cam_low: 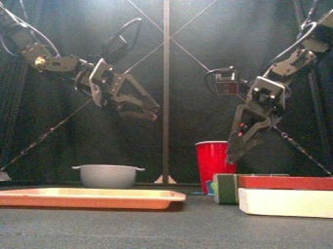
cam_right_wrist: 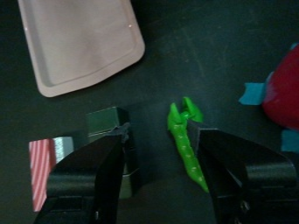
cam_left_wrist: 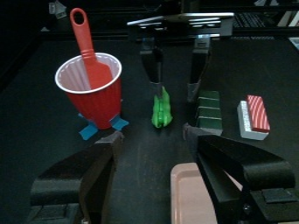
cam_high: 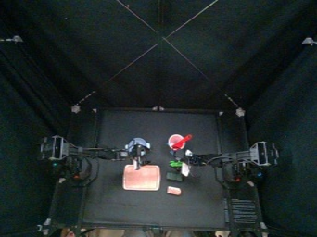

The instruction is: Grab green sushi roll

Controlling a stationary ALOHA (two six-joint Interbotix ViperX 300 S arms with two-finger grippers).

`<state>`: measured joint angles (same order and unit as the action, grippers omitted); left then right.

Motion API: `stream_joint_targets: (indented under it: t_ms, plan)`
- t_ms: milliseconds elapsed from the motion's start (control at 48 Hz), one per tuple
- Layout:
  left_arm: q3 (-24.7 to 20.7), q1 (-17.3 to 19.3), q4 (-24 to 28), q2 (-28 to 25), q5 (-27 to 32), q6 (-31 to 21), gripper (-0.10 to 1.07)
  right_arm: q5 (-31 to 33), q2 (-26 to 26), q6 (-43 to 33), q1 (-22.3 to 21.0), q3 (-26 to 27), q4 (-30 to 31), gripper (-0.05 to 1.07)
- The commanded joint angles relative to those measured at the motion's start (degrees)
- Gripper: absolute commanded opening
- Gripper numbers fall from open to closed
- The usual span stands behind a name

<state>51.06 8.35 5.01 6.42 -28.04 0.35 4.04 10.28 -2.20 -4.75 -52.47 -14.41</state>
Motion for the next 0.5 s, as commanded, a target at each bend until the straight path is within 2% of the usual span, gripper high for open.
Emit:
stream_joint_targets:
  t_ms: [0, 479]
  plan:
    - [-0.62, 0.09, 0.00, 0.70, -0.44, 0.09, 0.93, 2.20, 1.23, 0.00, 1.05, 2.29, -1.41, 0.88]
    - [-0.09, 0.26, 0.09, 1.23, 1.23, 0.09, 0.93, 3.25, -1.23, 0.00, 7.73, 3.43, -2.02, 0.88]
